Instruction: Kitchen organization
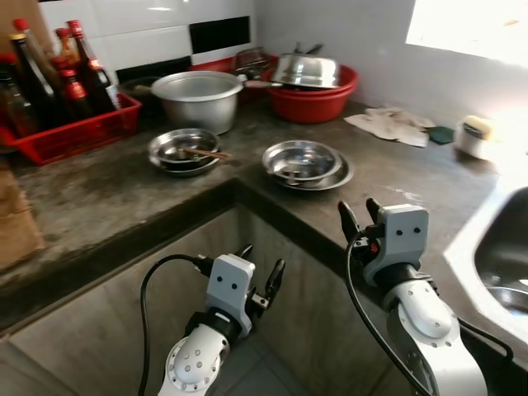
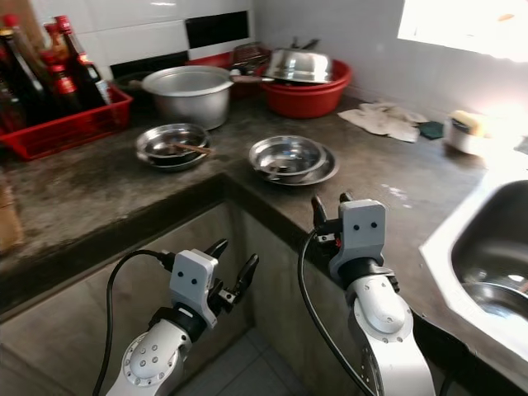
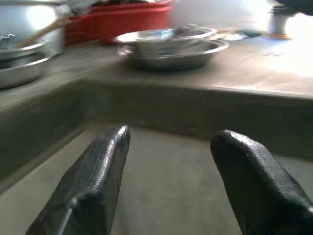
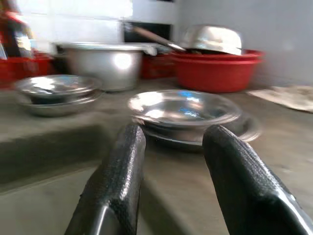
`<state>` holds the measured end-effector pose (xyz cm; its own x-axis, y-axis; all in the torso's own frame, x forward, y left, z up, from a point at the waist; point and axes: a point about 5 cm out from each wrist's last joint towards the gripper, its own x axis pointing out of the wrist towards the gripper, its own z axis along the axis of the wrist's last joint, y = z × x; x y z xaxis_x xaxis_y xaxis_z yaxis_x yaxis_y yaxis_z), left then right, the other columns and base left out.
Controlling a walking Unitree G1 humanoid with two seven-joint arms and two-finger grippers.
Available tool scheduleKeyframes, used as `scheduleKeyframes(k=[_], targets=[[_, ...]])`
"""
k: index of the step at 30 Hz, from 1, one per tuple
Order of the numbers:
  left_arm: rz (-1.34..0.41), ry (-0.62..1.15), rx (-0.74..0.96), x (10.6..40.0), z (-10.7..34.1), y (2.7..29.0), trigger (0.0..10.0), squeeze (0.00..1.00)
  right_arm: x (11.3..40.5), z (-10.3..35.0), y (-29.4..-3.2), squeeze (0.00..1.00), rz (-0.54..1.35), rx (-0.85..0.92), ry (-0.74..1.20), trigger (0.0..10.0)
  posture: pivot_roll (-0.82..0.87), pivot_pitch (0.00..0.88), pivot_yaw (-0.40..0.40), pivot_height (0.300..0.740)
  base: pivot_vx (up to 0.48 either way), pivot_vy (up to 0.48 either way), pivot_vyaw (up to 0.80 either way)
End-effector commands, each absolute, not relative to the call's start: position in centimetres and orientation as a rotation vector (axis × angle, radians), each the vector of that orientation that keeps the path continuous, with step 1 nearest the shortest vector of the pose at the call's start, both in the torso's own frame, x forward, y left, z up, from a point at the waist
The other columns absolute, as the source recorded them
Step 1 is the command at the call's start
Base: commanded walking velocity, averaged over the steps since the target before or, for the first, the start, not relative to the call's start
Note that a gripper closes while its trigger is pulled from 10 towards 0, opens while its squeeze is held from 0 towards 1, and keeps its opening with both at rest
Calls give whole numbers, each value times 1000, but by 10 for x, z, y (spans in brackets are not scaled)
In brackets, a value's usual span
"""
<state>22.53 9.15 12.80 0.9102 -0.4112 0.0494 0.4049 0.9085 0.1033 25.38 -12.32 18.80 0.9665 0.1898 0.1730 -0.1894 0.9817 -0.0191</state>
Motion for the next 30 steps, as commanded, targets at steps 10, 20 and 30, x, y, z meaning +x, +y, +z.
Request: scheduleKeyframes(k=[10,20,30], targets=[[-431,-80,102,225,130,87,10000,0,258,190,-129,0,195,-7,-175,10000,95,15,-32,740,0,0,0],[-434,-78,108,225,130,87,10000,0,259,193,-130,0,193,-9,-188,10000,94,17,-31,740,333,0,0],[-417,-60,103,226,128,88,10000,0,264,201,-133,0,193,-11,-223,10000,95,21,-35,740,129,0,0]])
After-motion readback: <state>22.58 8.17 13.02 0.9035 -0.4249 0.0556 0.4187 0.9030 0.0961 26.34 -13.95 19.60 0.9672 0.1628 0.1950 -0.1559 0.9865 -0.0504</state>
